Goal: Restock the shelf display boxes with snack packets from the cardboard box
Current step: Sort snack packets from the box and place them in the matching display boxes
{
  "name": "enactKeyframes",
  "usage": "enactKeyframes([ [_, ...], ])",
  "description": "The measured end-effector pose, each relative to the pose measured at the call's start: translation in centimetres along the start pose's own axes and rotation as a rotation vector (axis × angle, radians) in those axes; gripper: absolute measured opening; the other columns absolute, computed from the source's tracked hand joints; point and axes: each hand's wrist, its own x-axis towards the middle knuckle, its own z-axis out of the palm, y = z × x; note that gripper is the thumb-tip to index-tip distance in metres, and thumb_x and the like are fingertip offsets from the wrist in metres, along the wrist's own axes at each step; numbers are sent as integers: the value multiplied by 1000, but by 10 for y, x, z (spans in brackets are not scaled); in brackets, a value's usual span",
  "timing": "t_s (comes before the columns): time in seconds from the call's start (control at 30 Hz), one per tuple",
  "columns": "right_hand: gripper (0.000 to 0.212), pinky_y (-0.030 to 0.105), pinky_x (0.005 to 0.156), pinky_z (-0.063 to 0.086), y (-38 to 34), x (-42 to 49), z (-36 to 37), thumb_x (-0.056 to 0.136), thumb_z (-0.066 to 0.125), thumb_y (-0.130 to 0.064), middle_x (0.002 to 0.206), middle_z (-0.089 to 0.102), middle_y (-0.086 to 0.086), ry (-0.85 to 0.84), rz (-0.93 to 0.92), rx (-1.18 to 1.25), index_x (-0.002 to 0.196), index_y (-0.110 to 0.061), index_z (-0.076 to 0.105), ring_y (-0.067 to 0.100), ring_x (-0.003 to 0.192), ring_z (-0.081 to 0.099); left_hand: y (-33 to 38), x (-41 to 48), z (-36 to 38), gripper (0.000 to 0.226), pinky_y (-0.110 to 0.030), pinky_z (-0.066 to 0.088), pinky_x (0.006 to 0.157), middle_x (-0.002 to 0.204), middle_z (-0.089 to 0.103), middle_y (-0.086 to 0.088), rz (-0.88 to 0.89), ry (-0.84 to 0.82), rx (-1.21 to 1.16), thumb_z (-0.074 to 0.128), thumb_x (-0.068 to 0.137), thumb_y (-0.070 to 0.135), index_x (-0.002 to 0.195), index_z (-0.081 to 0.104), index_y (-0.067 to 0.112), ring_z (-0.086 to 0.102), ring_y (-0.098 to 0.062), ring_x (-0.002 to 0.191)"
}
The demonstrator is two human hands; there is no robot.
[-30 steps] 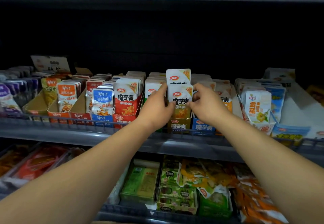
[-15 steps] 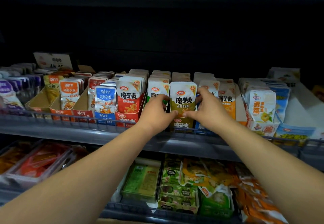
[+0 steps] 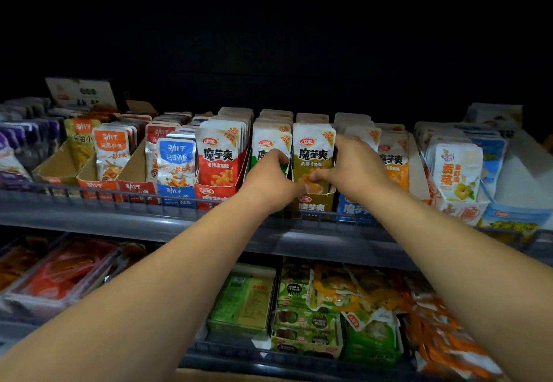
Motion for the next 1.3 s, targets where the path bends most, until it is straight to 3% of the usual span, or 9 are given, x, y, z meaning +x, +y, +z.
enactKeyframes([
  [0.1, 63, 40, 75, 57, -2, 4, 3, 68, 85, -53, 110, 71, 0, 35, 28, -85, 121, -27, 60, 25, 98, 67, 1, 0, -1, 63, -29, 51, 59, 99, 54, 3, -11, -13, 4, 83, 85, 30, 136, 46, 21, 59, -16, 74],
  [0.27, 87, 38, 68, 56, -3, 6, -3, 66, 88, -50, 113, 67, 7, 51, 77, -86, 132, -19, 41, 29, 96, 67, -1, -3, -2, 66, -33, 56, 72, 100, 54, 5, 15, 6, 24, 83, 84, 36, 137, 47, 20, 60, -16, 87],
  [0.33, 99, 40, 78, 55, -2, 3, -9, 67, 88, -49, 122, 62, 10, 103, 33, -111, 143, -19, 33, 31, 107, 63, -2, -4, -1, 68, -37, 57, 79, 102, 54, 4, 21, 12, 30, 84, 83, 39, 137, 48, 20, 61, -19, 93],
  [0.4, 104, 43, 98, 45, -1, 2, -14, 67, 88, -50, 137, 49, 11, 161, -37, -163, 149, -21, 31, 32, 128, 47, -2, -4, -1, 69, -39, 58, 81, 104, 54, 3, 22, 15, 27, 84, 82, 39, 137, 48, 20, 61, -20, 95],
  [0.47, 101, 44, 105, 35, 2, 4, -16, 67, 86, -54, 143, 42, 9, 173, -117, -250, 149, -25, 36, 32, 133, 35, -1, -4, -1, 68, -39, 58, 81, 104, 54, 3, 23, 16, 27, 84, 83, 38, 137, 48, 20, 61, -21, 95],
  [0.6, 101, 47, 110, 25, 2, 10, -15, 67, 83, -59, 151, 40, 3, 66, -184, -349, 150, -28, 35, 31, 140, 28, -2, -5, -1, 68, -40, 58, 83, 104, 55, 4, 31, 19, 36, 83, 83, 38, 138, 48, 19, 61, -19, 95],
  [0.9, 99, 47, 107, 27, -4, 17, -7, 65, 86, -52, 149, 44, 3, 76, -136, -363, 147, -27, 38, 30, 141, 29, -3, -5, 0, 65, -29, 52, 65, 95, 56, 4, 36, 39, 35, 83, 84, 35, 137, 49, 20, 59, -11, 78],
  [1.13, 98, 46, 110, 24, -4, 18, -4, 67, 86, -51, 151, 39, 3, 65, -124, -344, 148, -28, 35, 29, 142, 27, -4, -7, 0, 66, -33, 55, 75, 97, 56, 6, 64, 54, 58, 82, 85, 39, 139, 49, 20, 59, -10, 84],
  [1.3, 94, 48, 115, 21, 1, 5, -16, 72, 82, -53, 149, 42, 4, 87, -140, -271, 149, -26, 37, 29, 142, 29, -5, -11, 4, 66, -44, 59, 86, 117, 60, -2, 104, 99, 75, 79, 86, 40, 140, 48, 19, 63, -22, 99],
])
